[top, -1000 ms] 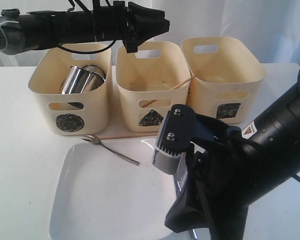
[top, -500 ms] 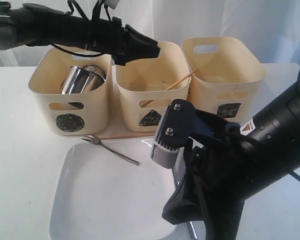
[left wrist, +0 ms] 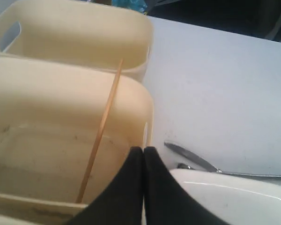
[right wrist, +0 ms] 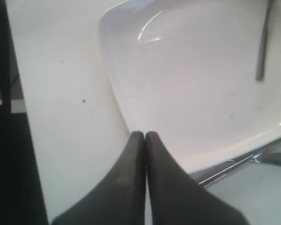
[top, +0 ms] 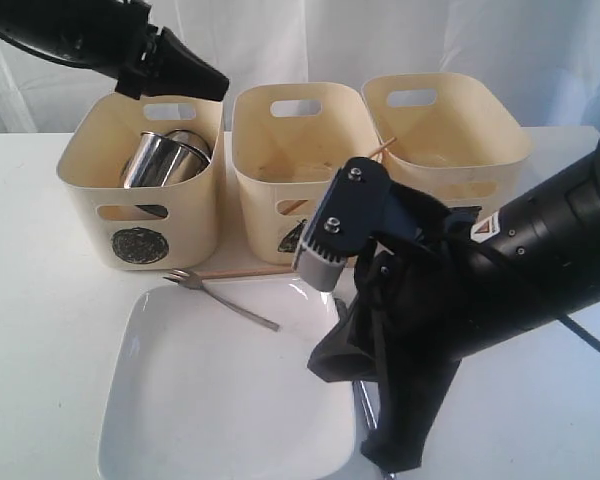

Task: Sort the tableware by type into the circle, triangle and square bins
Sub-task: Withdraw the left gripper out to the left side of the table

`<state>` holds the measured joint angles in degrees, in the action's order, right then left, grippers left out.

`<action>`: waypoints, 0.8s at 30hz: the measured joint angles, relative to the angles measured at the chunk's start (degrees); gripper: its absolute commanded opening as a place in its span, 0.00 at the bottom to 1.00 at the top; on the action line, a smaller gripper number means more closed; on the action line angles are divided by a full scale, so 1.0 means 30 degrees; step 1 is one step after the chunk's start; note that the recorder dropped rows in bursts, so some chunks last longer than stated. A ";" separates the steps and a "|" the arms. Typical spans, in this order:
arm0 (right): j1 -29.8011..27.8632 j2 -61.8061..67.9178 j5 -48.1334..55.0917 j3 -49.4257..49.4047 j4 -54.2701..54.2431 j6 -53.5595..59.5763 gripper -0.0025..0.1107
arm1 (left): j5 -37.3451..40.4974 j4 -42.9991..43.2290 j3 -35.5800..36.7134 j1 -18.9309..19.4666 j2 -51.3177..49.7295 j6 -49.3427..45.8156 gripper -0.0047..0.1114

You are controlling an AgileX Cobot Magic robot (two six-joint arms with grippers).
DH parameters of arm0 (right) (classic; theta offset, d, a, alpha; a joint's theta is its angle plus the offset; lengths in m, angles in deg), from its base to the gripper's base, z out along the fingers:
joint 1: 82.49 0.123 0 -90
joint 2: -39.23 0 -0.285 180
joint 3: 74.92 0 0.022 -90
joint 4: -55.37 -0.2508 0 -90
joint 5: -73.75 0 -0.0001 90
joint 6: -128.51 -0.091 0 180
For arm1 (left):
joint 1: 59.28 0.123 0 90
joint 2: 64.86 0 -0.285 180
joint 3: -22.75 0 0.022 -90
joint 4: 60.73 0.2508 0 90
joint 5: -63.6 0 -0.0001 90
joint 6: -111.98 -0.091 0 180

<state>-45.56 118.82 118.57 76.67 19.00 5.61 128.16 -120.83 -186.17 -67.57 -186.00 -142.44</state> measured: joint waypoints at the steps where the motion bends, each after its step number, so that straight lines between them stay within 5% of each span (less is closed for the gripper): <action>1: 0.0000 0.0000 -0.0297 0.0000 0.0000 0.0000 0.02 | 0.0000 0.0218 0.0538 0.0208 0.0308 0.0001 0.04; 9: 0.0000 0.0000 -0.0750 0.0000 0.0000 -0.1904 0.02 | -0.0153 0.0279 0.6377 0.1591 0.2674 0.0068 0.04; 24: 0.0000 0.0000 -0.2767 -0.0012 0.1109 -0.6670 0.02 | -0.2730 -0.4445 1.5887 0.1635 1.0207 -0.2848 0.04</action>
<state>-45.56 118.82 110.27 76.63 22.33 -14.40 119.97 -134.17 -138.51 -62.67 -155.38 -150.98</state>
